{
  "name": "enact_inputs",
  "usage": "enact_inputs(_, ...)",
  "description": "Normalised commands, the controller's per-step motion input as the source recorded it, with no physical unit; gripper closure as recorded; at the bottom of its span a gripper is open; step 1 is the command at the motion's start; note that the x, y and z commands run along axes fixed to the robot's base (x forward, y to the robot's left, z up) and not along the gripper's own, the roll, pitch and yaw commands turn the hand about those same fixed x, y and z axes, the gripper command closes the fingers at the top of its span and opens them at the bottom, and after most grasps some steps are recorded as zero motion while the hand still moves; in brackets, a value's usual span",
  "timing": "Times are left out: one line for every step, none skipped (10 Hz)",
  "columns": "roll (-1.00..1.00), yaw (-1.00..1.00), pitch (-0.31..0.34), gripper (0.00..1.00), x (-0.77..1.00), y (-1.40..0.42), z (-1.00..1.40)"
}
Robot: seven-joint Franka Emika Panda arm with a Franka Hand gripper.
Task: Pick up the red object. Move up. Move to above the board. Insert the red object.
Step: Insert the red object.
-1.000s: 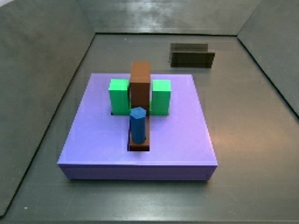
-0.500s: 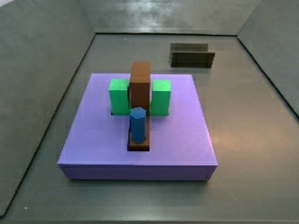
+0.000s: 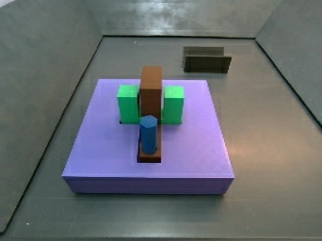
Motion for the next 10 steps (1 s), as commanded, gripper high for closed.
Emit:
enact_inputs(0.10,-0.07,-0.064,1.00,0.00,0.42,-0.99)
enact_inputs(0.17,-0.05,-0.034,1.00,0.00,0.40,-0.97)
enact_inputs(0.16,-0.01,-0.047,1.00,0.00,0.39,-0.96)
enact_inputs(0.09,0.00,-0.069,1.00,0.00,0.26,-1.00)
enact_inputs(0.01,-0.04,-0.100,1.00,0.02,0.10,-1.00)
enact_inputs(-0.02,-0.15,-0.116,1.00,0.04,0.00,-0.97)
enact_inputs(-0.02,-0.15,-0.121,1.00,0.00,-0.01,-0.91)
enact_inputs(0.00,-0.13,-0.081,1.00,0.02,0.00,-0.79)
enact_inputs(0.00,-0.13,0.000,1.00,0.09,0.00,-0.55)
enact_inputs(0.00,-0.14,0.000,1.00,0.17,0.00,-0.55)
